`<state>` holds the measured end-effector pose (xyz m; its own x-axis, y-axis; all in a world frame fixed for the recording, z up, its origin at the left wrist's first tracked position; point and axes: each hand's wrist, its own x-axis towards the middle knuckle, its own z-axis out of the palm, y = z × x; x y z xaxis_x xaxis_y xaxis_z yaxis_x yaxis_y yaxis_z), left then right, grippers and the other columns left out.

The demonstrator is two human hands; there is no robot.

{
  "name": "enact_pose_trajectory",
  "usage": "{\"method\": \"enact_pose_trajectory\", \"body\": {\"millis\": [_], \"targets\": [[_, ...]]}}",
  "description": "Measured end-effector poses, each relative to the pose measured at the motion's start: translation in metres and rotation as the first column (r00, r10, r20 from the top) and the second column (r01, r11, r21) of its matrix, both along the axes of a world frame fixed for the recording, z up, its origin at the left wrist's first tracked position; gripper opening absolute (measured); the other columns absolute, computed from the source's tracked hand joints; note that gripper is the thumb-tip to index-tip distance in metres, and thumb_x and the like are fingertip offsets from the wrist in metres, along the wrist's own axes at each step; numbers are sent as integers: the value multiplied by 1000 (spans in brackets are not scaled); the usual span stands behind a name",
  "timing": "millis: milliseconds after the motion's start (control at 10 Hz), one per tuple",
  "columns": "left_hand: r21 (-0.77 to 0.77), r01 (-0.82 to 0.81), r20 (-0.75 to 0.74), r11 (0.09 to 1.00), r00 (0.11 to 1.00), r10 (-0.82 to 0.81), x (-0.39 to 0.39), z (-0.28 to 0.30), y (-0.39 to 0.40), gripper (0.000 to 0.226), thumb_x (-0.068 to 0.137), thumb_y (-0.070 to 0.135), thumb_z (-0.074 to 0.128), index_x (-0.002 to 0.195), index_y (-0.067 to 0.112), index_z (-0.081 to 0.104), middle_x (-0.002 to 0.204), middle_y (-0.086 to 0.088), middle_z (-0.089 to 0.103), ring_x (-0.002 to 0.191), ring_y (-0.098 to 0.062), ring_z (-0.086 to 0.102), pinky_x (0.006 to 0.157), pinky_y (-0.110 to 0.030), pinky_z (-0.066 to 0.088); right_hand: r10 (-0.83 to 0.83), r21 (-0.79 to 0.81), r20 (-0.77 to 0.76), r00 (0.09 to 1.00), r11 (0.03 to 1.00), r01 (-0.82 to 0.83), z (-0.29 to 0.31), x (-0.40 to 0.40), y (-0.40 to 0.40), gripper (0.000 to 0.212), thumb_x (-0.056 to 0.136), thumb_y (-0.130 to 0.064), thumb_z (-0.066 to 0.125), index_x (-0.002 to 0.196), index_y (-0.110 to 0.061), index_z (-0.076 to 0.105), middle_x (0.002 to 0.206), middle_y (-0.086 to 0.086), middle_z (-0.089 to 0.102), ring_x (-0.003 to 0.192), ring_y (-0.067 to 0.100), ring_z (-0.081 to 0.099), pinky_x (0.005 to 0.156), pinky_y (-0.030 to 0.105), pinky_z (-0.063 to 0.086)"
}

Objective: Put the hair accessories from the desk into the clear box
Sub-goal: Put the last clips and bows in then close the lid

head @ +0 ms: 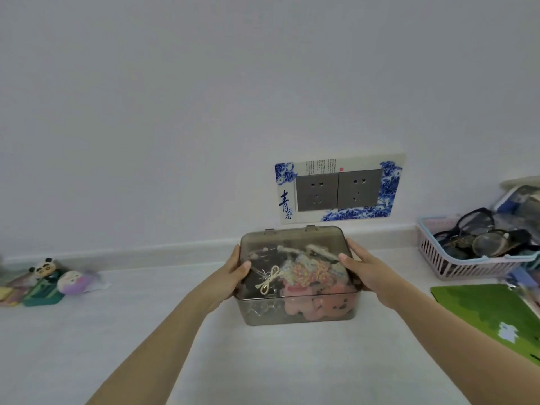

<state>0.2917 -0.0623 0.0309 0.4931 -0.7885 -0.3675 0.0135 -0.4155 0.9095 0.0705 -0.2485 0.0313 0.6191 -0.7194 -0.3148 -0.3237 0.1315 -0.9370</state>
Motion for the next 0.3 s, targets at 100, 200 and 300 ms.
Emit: {"method": "enact_pose_trajectory", "body": {"millis": [100,200,300], "targets": [[115,18,161,993,986,-37,-5,11,1,68,98,38,38,149,33,-7,152,5,32,127,-14,44,100,-27,37,-20,-122,-205,978,992,-5,11,6,4,54,93,-34,48,144,-30,28,126,10,60,111,29,56,87,32,45],[220,-33,276,975,961,-30,-15,21,2,68,98,41,37,150,29,-4,151,-3,36,131,-24,44,93,-25,34,-79,-264,-416,906,964,-37,15,6,12,60,93,-43,42,147,-25,22,138,15,50,125,34,47,102,40,40],[239,-211,419,948,903,95,-22,38,4,72,96,50,33,151,21,-2,150,-14,37,133,-33,41,103,-35,36,-173,-315,-405,898,948,40,39,1,23,61,94,-46,36,147,-21,19,139,19,48,125,38,46,101,43,38]]}}
